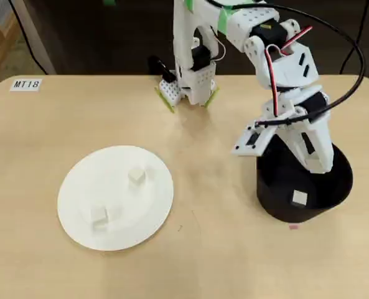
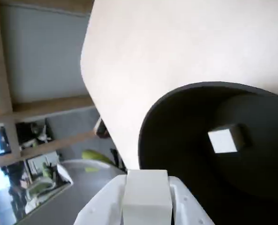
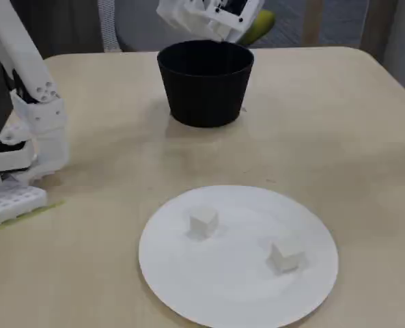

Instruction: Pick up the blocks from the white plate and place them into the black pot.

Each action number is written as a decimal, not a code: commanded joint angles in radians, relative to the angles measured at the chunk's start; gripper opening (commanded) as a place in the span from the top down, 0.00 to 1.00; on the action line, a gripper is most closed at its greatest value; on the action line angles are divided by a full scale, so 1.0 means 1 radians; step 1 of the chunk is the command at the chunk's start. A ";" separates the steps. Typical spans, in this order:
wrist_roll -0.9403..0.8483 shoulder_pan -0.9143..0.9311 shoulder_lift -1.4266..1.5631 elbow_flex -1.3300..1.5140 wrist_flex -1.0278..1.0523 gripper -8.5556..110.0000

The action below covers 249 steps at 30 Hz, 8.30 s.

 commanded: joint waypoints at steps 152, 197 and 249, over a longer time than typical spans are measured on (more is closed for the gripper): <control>0.150 0.334 -0.314 -1.040 0.948 0.95; 0.124 -0.014 0.064 0.063 0.080 0.65; 0.321 0.994 0.133 0.202 0.416 0.69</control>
